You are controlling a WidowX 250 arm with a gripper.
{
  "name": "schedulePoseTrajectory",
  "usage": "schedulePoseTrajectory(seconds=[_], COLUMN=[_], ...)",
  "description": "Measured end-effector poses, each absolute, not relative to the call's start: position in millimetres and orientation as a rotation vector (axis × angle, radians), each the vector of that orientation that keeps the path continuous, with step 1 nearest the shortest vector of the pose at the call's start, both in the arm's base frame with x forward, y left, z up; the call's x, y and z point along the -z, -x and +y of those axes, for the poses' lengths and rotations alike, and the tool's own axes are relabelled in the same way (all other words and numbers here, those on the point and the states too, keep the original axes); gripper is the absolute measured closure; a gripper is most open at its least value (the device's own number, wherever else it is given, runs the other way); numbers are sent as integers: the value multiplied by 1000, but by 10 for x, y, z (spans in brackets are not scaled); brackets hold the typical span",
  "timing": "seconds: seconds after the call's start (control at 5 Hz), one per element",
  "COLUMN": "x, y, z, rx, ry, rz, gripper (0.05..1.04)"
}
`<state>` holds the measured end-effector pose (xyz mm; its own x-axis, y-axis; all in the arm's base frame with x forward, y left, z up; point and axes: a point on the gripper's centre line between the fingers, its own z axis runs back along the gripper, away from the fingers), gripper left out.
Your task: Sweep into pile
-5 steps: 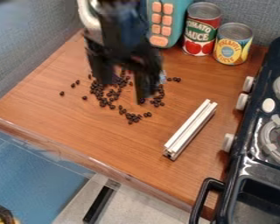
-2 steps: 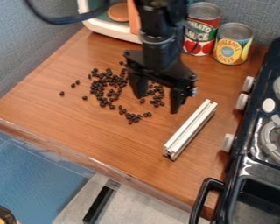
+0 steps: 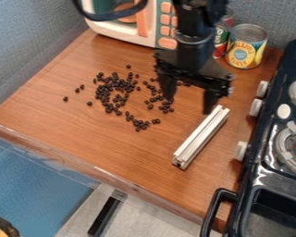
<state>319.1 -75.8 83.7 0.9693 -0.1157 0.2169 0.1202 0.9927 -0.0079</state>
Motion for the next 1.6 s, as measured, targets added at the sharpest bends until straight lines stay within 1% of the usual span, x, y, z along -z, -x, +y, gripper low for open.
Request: schedulePoseTrajectory(seconds=[0.8, 1.2, 1.4, 1.6], x=[-832, -685, -535, -439], y=[-3184, -3250, -3276, -3297], z=[-785, -845, -860, -837], rx=[120, 130, 143, 152], ry=[27, 84, 103, 93], rz=[-215, -205, -186, -181], gripper=[83, 83, 83, 83])
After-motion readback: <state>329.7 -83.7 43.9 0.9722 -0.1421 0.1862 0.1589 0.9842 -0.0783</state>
